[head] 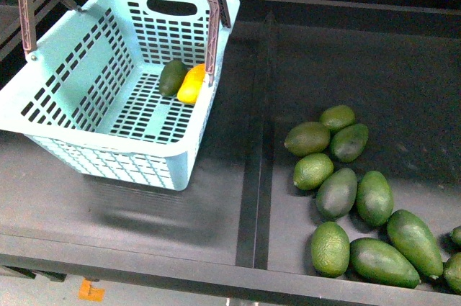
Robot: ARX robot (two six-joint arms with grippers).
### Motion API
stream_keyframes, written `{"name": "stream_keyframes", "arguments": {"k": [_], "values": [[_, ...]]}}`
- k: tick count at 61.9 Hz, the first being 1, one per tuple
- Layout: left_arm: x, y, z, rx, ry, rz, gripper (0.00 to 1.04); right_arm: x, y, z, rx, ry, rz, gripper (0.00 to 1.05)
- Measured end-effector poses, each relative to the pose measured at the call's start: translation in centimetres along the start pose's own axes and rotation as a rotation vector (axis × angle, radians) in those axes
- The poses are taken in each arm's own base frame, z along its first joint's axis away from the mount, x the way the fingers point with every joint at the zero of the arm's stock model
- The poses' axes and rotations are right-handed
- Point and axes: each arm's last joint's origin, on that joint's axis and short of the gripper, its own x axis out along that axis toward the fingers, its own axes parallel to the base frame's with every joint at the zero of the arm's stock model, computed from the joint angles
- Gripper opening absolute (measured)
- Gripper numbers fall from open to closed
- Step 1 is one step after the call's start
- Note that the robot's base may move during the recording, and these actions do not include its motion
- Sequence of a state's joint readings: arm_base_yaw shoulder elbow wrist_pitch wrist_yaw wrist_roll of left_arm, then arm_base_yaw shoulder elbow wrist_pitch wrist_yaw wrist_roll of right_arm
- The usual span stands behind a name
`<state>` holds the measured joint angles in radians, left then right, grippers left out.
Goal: Pick mango and avocado into basket
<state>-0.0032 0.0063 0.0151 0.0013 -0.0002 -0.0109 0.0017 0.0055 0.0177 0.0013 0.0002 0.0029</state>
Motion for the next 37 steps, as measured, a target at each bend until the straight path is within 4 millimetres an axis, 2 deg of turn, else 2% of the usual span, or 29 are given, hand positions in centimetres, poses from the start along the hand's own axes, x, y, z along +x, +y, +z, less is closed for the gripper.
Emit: {"name": "stream_keyframes", "arguments": {"k": [6, 33, 35, 37], "values": [[0.0, 0.0, 0.0, -0.001, 0.0, 0.0, 0.03, 0.0, 0.0, 0.0, 0.0, 0.0, 0.0, 0.96], [0.0, 0.0, 0.0, 0.0, 0.0, 0.0, 0.95, 0.0, 0.0, 0.0, 0.0, 0.0, 0.0, 0.96], [0.0, 0.0, 0.0, 0.0, 0.0, 0.0, 0.98, 0.0, 0.0, 0.0, 0.0, 0.0, 0.0, 0.96], [0.0, 0.0, 0.0, 0.001, 0.0, 0.0, 0.97, 0.0, 0.0, 0.0, 0.0, 0.0, 0.0, 0.96]]}}
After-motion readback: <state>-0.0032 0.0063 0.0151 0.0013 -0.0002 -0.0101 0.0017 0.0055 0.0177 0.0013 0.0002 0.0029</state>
